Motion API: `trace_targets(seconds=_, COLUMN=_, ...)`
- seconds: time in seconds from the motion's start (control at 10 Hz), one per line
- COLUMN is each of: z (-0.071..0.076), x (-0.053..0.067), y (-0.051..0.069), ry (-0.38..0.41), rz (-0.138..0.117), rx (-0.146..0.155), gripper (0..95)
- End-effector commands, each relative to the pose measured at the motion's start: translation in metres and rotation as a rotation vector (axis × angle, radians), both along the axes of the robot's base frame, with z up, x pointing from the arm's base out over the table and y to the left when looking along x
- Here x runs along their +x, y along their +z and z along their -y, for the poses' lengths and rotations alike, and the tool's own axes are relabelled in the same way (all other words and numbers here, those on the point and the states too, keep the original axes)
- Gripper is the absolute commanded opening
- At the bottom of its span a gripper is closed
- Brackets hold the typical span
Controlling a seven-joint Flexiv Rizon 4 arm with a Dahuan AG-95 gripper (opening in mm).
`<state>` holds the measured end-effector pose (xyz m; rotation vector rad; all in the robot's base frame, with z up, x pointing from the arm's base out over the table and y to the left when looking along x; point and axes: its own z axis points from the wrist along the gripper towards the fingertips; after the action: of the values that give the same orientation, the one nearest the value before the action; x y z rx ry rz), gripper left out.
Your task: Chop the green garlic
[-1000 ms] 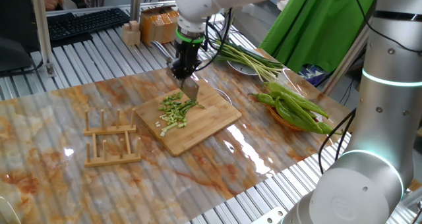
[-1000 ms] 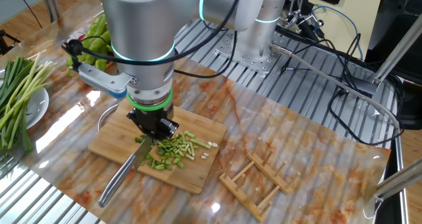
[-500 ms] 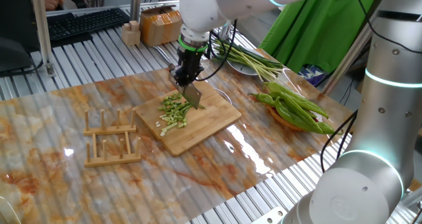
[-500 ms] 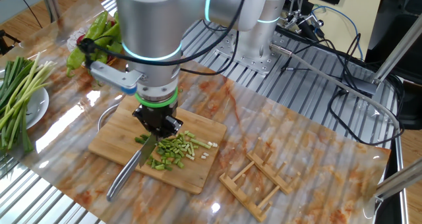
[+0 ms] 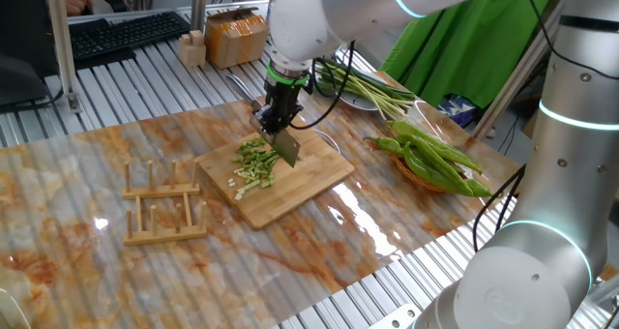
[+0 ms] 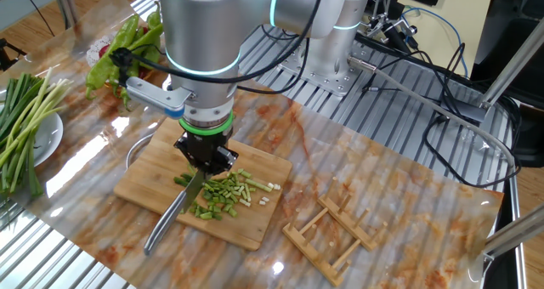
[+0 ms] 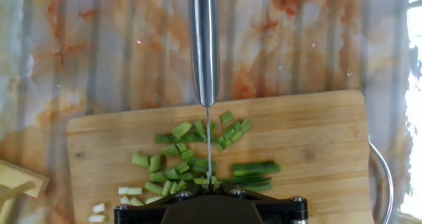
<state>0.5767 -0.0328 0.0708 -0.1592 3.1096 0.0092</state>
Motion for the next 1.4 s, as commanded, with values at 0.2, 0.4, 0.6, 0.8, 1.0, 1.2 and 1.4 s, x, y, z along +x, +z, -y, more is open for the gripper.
trace_targets(seconds=0.2, z=0.006, x=-0.007, y=-0.007, ry=0.013, rz=0.005, rx=-0.001, gripper=0.0)
trace_targets(seconds=0.4, z=0.005, x=-0.009, y=-0.016, ry=0.015, rz=0.011, rx=0.005, gripper=0.0)
trace_targets(seconds=0.6, z=0.004, x=-0.010, y=-0.031, ry=0.017, rz=0.028, rx=0.012, gripper=0.0)
trace_targets(seconds=0.8, z=0.002, x=-0.011, y=-0.041, ry=0.013, rz=0.041, rx=0.021, gripper=0.0)
trace_targets(seconds=1.0, z=0.002, x=-0.010, y=-0.039, ry=0.010, rz=0.044, rx=0.022, gripper=0.0)
trace_targets(seconds=1.2, z=0.002, x=-0.009, y=-0.036, ry=0.009, rz=0.030, rx=0.018, gripper=0.0)
trace_targets(seconds=1.4, z=0.003, x=-0.009, y=-0.025, ry=0.003, rz=0.018, rx=0.018, gripper=0.0)
